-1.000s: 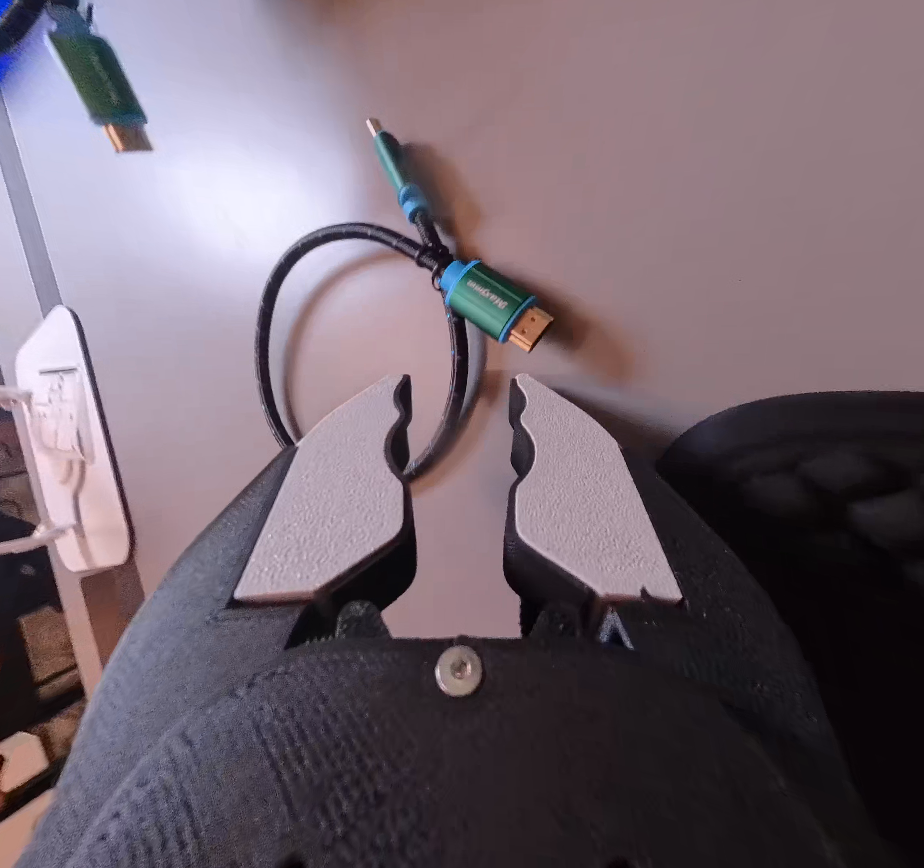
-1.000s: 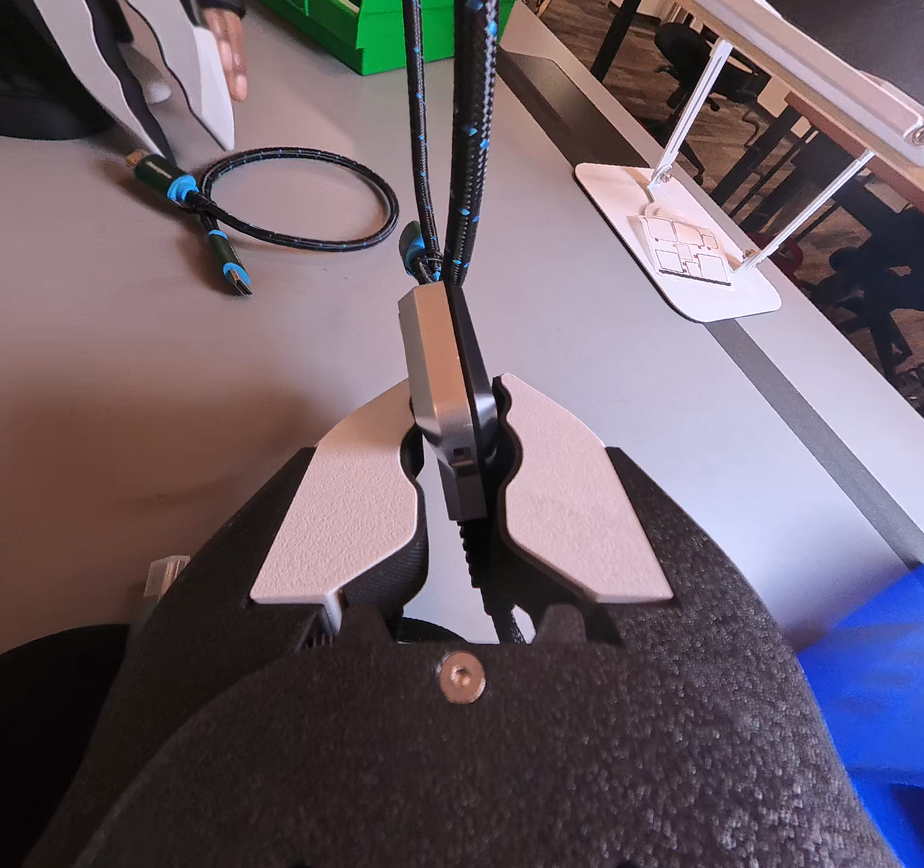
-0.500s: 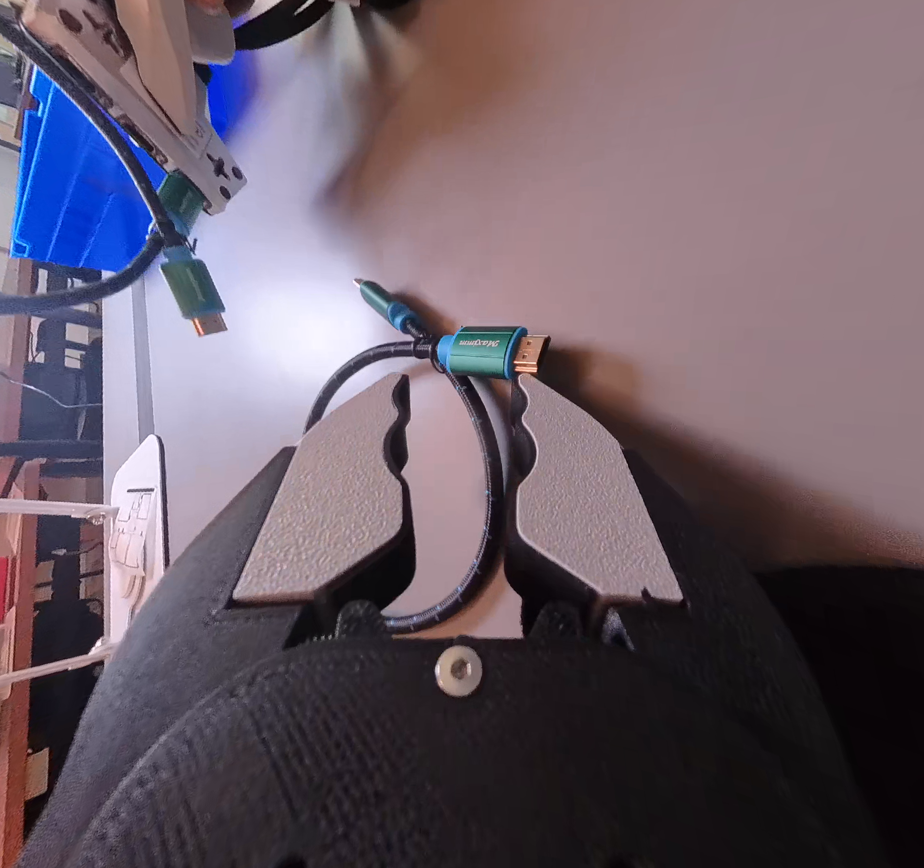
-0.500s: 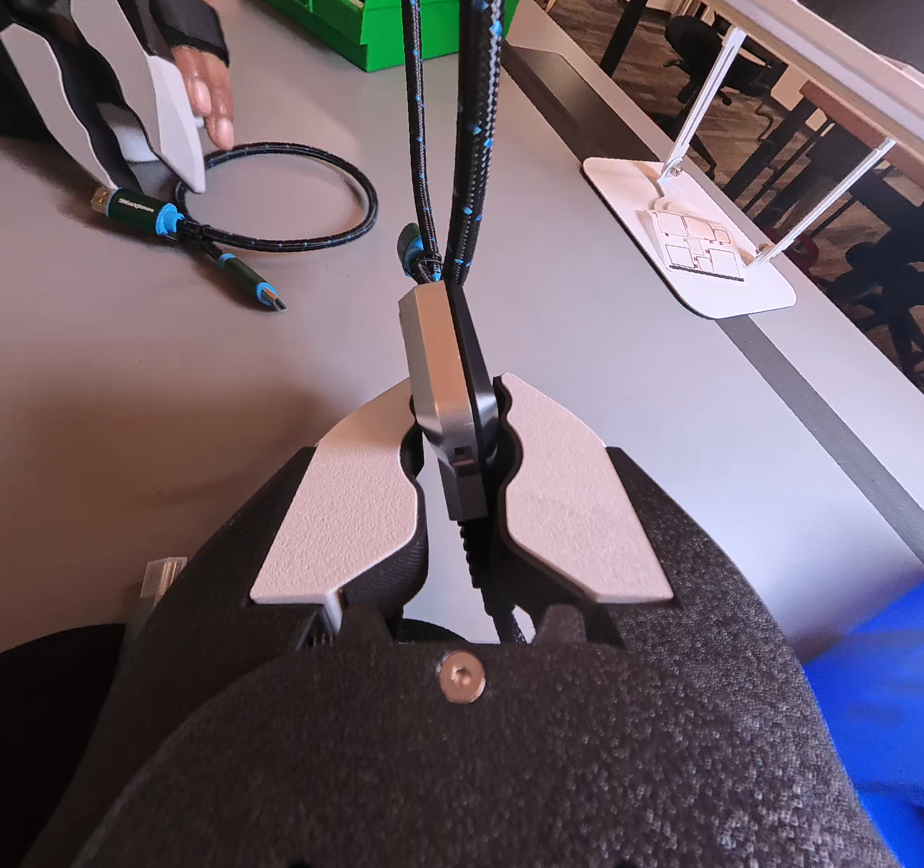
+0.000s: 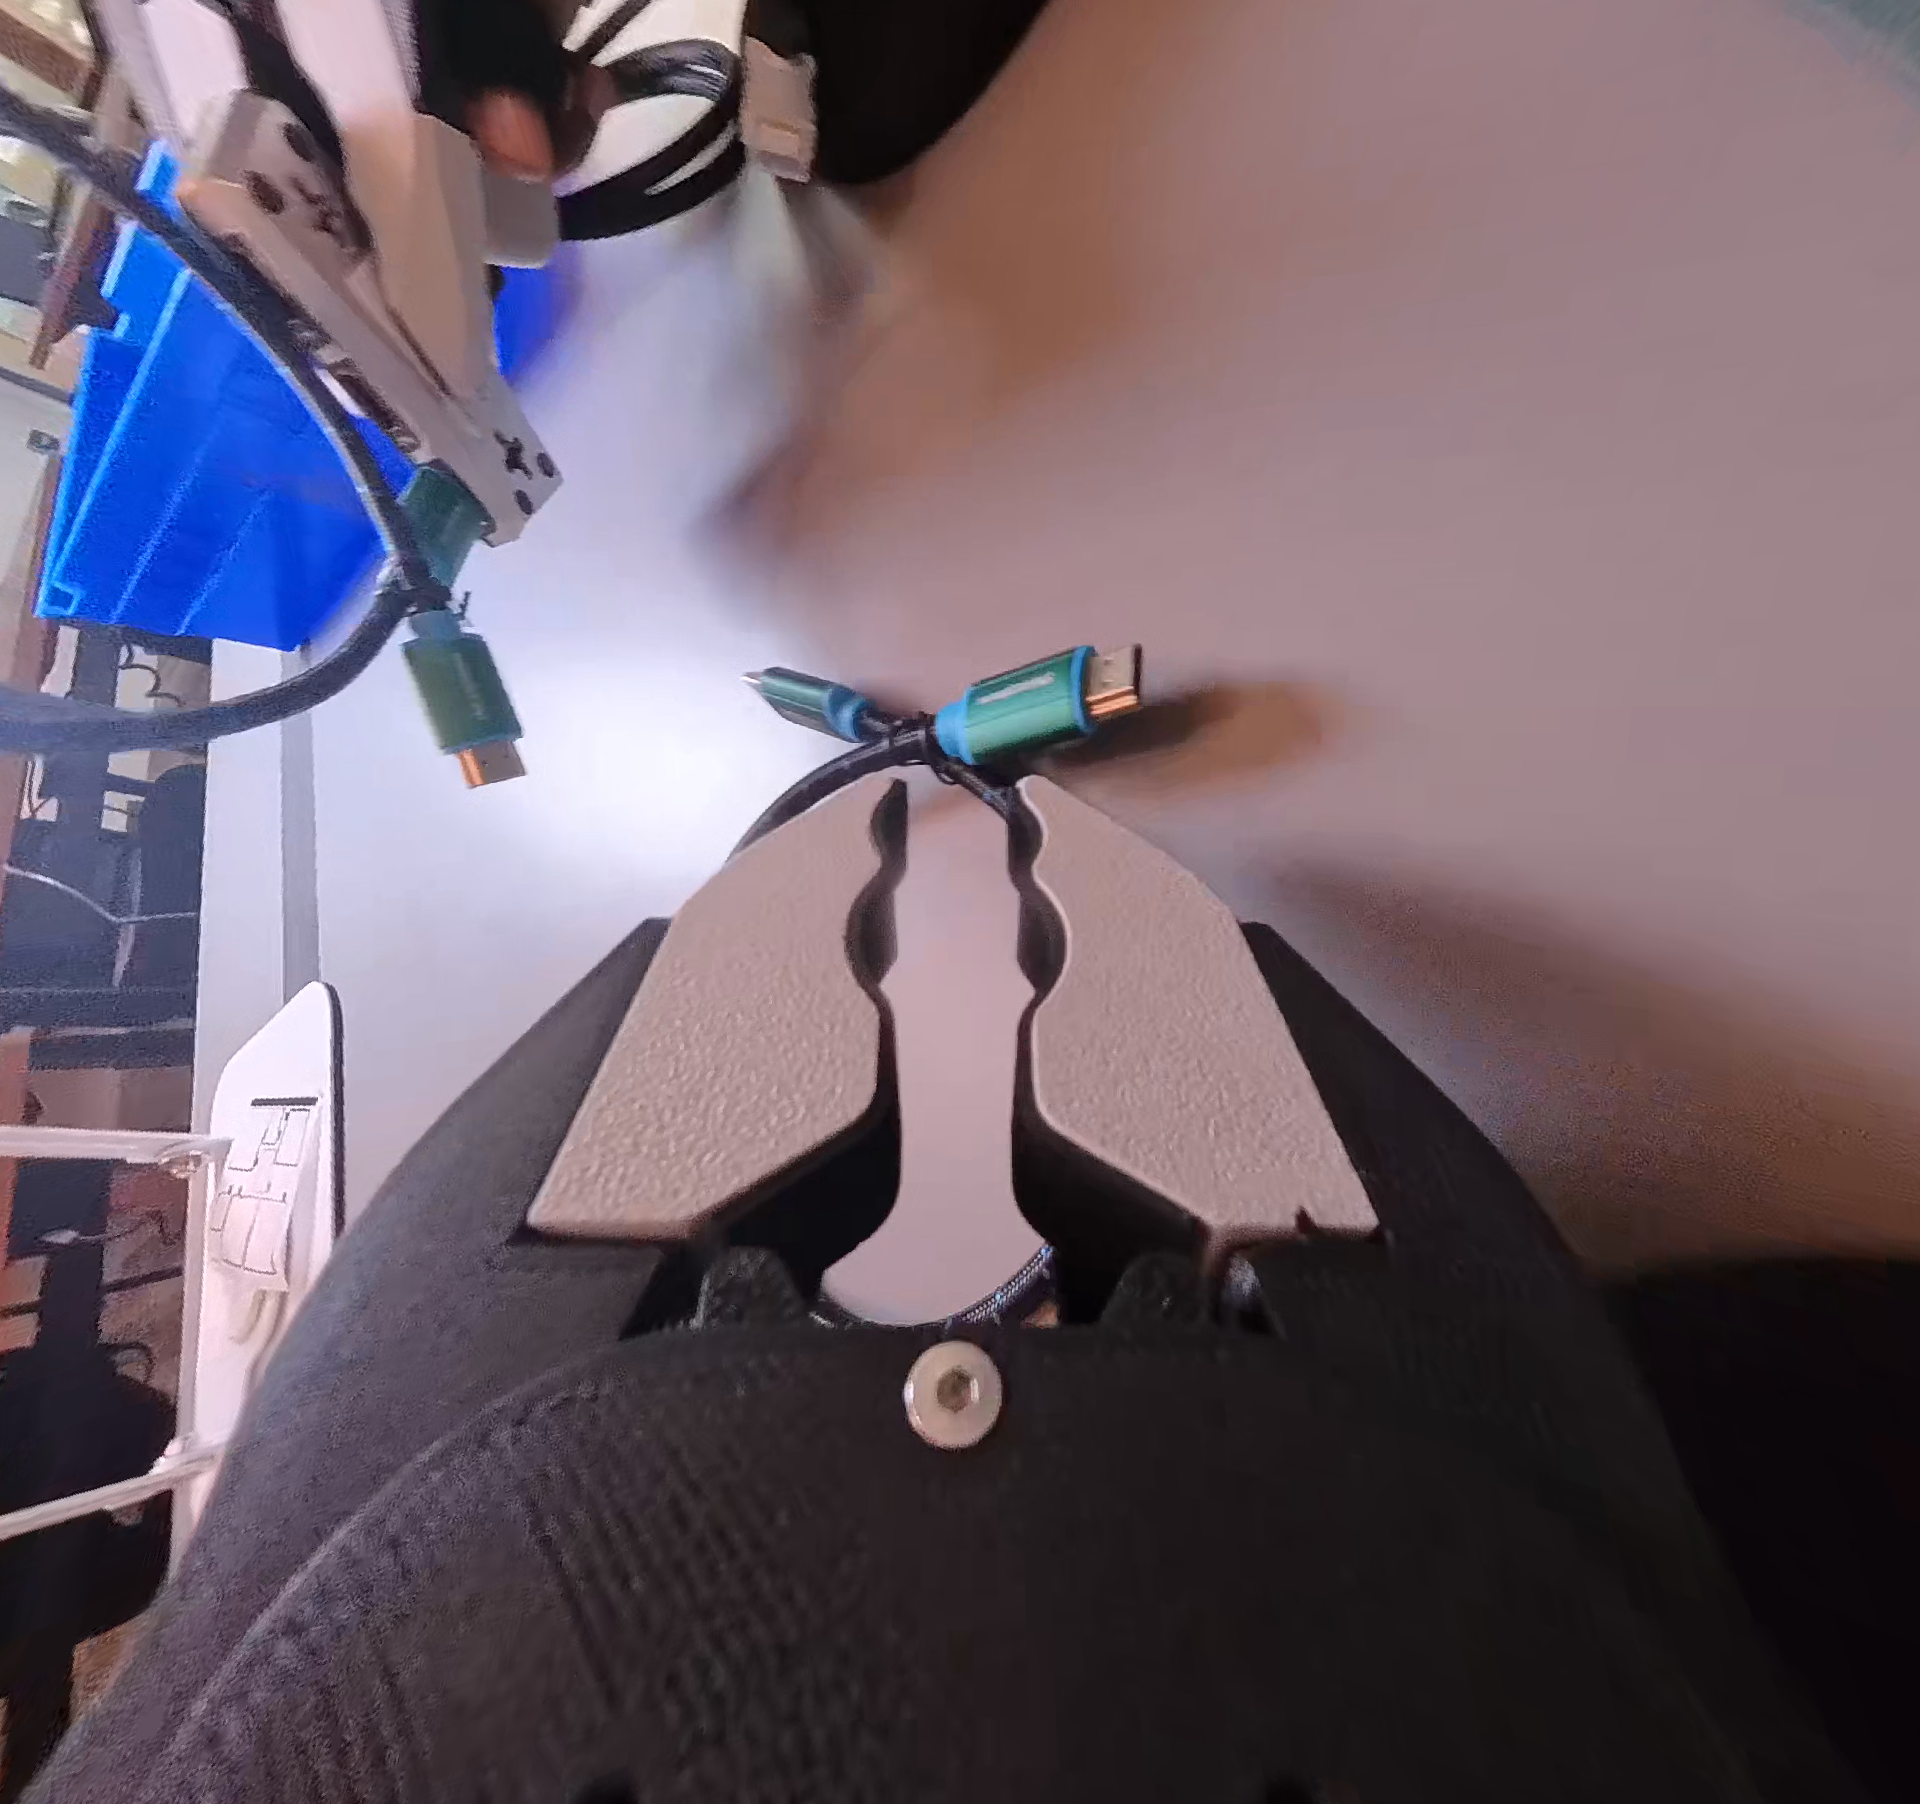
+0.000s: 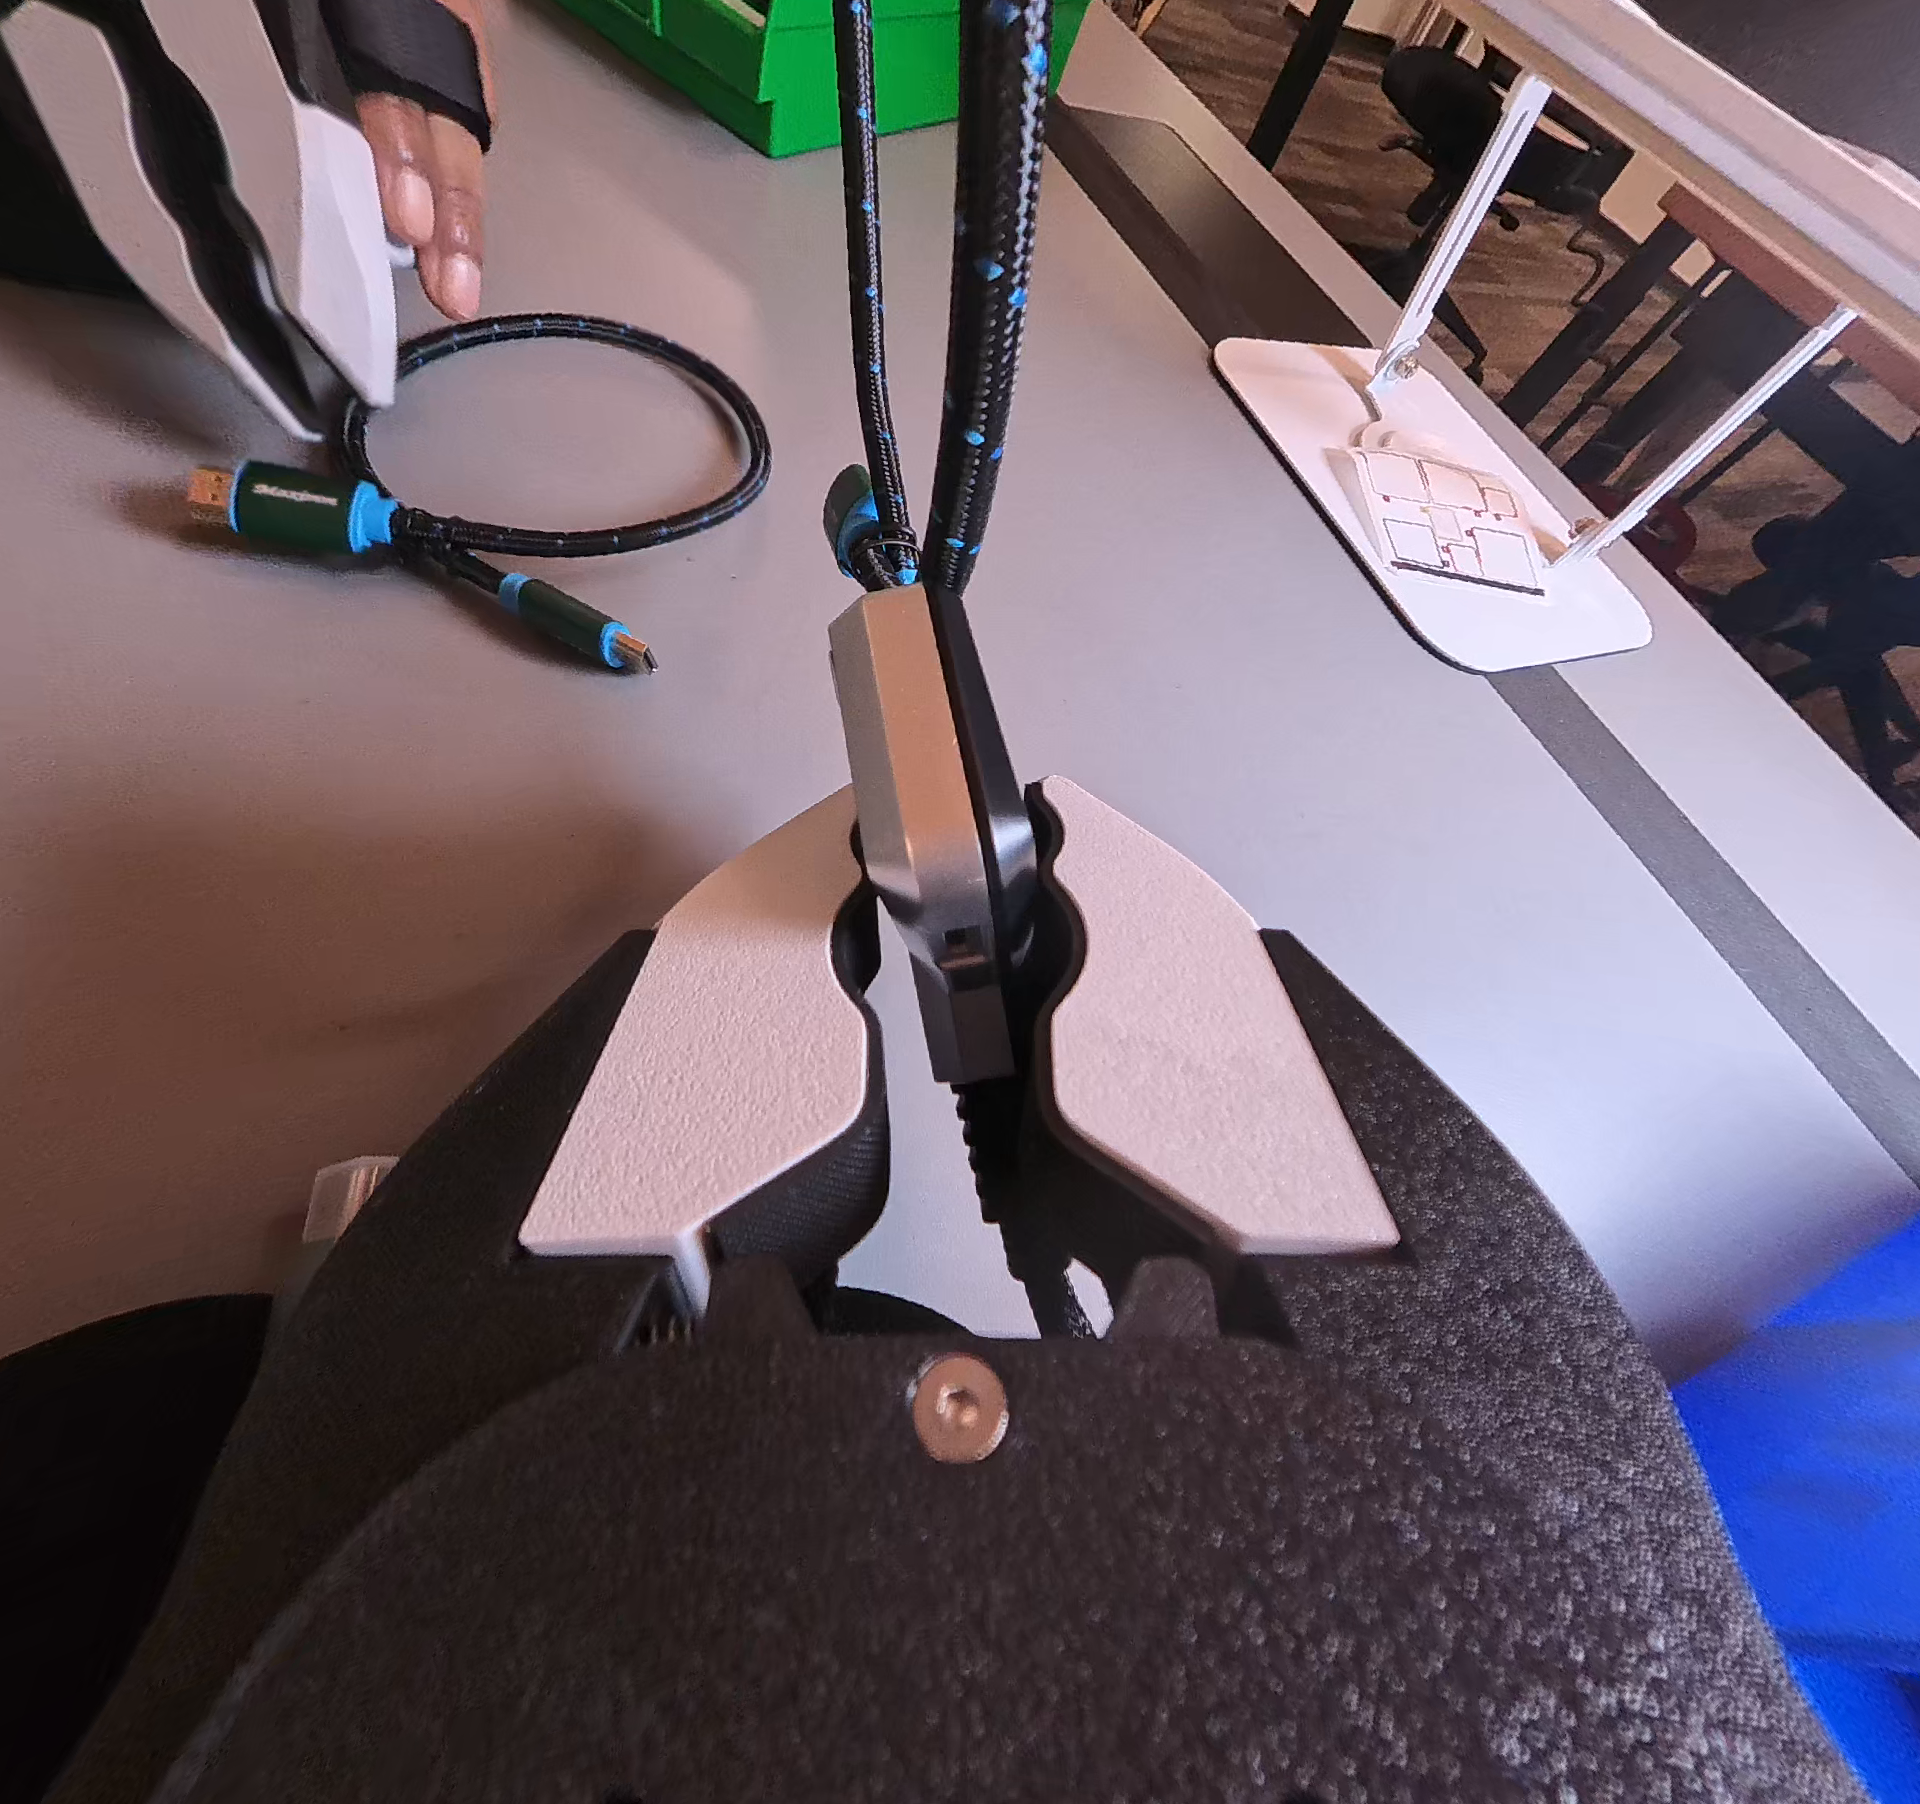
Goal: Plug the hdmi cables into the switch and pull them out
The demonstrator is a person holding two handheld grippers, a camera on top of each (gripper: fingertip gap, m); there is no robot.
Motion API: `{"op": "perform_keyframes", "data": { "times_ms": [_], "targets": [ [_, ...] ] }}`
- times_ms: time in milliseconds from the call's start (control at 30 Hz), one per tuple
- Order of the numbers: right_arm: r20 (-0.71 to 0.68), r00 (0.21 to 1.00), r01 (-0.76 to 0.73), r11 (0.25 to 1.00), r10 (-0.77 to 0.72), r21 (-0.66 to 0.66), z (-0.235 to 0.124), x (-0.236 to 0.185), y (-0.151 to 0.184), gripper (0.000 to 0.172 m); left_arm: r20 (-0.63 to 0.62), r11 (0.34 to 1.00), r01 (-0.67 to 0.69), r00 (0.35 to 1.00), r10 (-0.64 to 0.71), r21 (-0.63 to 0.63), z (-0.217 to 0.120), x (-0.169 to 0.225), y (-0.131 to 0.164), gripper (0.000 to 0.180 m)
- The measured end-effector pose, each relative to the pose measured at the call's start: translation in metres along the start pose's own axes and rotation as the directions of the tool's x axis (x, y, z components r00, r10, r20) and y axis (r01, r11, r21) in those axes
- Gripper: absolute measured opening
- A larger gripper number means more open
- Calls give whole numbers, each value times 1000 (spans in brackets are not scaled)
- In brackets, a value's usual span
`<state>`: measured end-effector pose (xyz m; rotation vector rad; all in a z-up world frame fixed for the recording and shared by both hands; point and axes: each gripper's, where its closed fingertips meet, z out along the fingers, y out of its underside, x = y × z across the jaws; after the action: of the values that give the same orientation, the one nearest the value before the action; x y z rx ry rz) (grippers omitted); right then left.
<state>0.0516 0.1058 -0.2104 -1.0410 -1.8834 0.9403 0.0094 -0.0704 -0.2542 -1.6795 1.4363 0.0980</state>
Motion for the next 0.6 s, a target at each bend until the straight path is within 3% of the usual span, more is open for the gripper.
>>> {"op": "perform_keyframes", "data": {
  "times_ms": [100,367,500,600],
  "targets": [
    [3,1000,0,1000,0,0,0,0,0,25,-38,993,-98,995,96,-62,12,10,3,35],
    [0,1000,6,1000,-6,5,-1,-1,-1,25,-58,981,-193,980,191,-25,39,3,-13,24],
    [-3,1000,-1,1000,1,12,-3,0,-2,25,-137,993,52,990,-37,109,13,-12,-32,16],
    [6,1000,-13,1000,13,16,-3,0,-2,25,-371,933,337,888,-272,124,-25,-18,-39,16]
  ]
}}
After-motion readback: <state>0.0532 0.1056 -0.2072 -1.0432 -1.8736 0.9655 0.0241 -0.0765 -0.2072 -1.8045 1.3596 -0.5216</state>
